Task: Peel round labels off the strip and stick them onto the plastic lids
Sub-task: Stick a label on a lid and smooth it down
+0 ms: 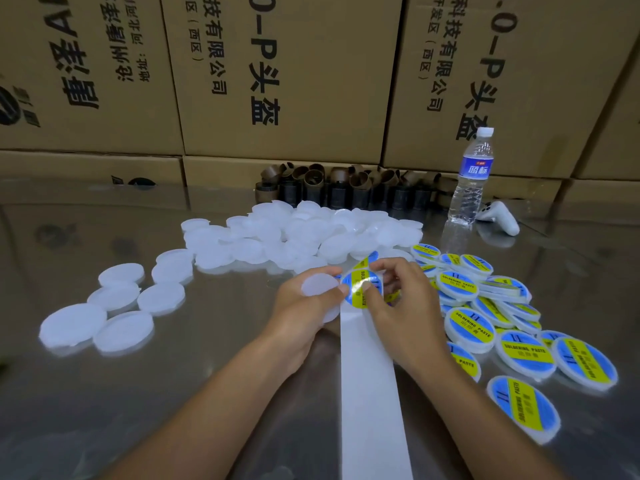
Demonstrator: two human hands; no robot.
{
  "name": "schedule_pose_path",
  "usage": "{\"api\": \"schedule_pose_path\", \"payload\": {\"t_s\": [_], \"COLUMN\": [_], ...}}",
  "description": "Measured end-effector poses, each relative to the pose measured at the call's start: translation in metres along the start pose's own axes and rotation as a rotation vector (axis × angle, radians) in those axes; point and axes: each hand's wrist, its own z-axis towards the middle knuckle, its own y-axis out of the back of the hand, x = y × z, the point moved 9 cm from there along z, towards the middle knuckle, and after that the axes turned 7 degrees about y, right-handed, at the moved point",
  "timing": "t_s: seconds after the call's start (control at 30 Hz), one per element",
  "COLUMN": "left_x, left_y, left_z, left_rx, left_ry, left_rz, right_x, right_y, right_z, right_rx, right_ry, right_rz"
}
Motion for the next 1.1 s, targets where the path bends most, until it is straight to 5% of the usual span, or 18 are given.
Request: {"api": "schedule_pose_path", "payload": {"t_s": [0.4, 1.1], "left_x": [-0.004, -0.008], "left_y": [-0.004, -0.007], "left_z": [0.002, 0.003], "left_rx": [0.078, 0.158], "left_ry": [-0.06, -0.11], "left_rz": [0.008, 0.005], "right_x": [0.009, 0.013], "right_y": [-0.007, -0.001], "right_z": [0.0, 0.002], "right_rx": [0.103, 0.079], "right_ry": [0.208, 0.252], "right_rz": [-0.259, -0.278]}}
